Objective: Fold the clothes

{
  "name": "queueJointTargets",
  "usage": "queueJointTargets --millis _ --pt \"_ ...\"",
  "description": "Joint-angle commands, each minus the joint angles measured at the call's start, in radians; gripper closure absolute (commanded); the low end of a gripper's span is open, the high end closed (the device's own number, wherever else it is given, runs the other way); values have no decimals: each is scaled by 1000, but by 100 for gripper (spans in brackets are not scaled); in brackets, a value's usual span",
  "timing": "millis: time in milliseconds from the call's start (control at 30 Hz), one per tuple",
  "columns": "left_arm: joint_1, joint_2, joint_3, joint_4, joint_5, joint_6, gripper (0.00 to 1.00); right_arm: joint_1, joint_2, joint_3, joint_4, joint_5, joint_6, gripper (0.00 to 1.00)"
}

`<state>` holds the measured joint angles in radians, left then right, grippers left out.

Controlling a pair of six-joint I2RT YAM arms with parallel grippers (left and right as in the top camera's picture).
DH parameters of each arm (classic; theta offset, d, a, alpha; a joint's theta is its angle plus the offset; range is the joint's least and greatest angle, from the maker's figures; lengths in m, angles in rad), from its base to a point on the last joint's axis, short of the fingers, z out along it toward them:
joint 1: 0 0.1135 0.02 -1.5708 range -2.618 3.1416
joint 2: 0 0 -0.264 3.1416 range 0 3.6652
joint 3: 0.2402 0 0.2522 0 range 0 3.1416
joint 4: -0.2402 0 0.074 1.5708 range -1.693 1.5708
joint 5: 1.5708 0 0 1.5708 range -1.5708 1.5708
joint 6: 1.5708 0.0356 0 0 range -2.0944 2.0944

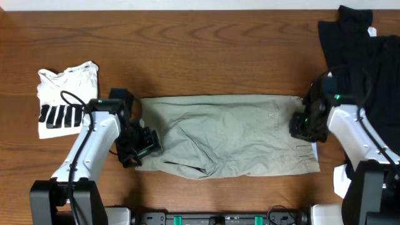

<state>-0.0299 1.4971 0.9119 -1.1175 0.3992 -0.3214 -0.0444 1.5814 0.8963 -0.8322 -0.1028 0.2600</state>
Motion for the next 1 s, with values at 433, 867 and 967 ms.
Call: queueJointTargets --millis 433,867,967 --pt "-2 6 -138 155 -95 -68 41 -7 8 -238 230 -40 43 79" --pt "2 6 -173 113 -489 -240 94 -10 8 -238 231 -39 43 76" --pt "2 6 -173 110 -513 -261 90 -10 8 -238 234 -35 43 76"
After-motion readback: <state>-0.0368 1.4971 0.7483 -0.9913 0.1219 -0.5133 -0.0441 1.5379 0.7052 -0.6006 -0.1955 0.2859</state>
